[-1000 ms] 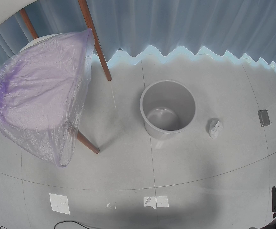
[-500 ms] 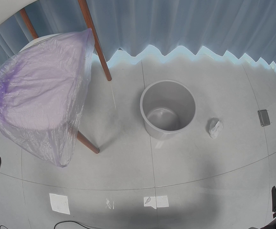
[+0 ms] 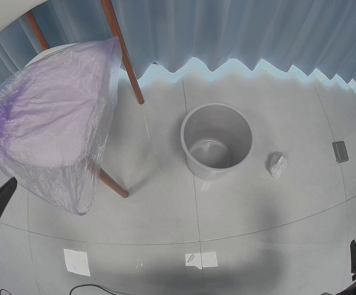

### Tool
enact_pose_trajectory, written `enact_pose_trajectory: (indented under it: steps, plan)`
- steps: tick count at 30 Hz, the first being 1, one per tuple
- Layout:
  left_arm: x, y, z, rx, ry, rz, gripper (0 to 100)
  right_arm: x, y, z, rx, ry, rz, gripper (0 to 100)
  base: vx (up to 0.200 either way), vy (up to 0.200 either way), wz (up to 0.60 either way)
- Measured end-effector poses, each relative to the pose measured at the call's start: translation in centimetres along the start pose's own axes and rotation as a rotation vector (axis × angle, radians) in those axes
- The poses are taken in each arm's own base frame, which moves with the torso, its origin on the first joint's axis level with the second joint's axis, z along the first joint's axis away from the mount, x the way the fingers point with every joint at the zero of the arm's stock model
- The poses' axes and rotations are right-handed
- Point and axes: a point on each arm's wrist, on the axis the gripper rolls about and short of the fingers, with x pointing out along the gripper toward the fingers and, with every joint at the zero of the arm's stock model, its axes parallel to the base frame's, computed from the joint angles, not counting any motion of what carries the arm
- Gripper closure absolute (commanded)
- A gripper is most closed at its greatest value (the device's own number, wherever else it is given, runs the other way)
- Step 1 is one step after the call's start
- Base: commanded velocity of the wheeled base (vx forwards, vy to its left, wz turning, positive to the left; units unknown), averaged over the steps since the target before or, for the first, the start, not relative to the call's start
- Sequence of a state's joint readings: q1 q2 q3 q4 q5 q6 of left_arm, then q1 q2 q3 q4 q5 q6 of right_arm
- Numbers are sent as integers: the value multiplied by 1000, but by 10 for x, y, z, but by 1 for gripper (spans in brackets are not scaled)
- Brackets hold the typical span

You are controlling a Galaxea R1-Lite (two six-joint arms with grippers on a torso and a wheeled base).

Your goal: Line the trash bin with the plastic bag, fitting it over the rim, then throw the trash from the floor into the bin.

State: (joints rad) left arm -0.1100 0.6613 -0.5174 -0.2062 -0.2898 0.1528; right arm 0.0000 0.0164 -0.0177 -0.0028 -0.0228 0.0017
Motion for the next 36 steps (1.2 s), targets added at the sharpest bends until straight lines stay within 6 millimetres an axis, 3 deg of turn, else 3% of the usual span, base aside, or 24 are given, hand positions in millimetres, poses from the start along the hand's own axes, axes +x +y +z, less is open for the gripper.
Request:
enact_pose_trajectory:
  steps: [9, 22, 36]
  plan:
    - [32, 9, 27, 7, -42, -117, 0, 0, 0, 0, 0, 0, 0, 0, 0, 0, 0]
    - [75, 12, 3, 37, 111, -200, 0, 0, 0, 0, 0, 0, 0, 0, 0, 0, 0]
    - [119, -13, 1, 94, 171, -334, 0, 0, 0, 0, 0, 0, 0, 0, 0, 0, 0]
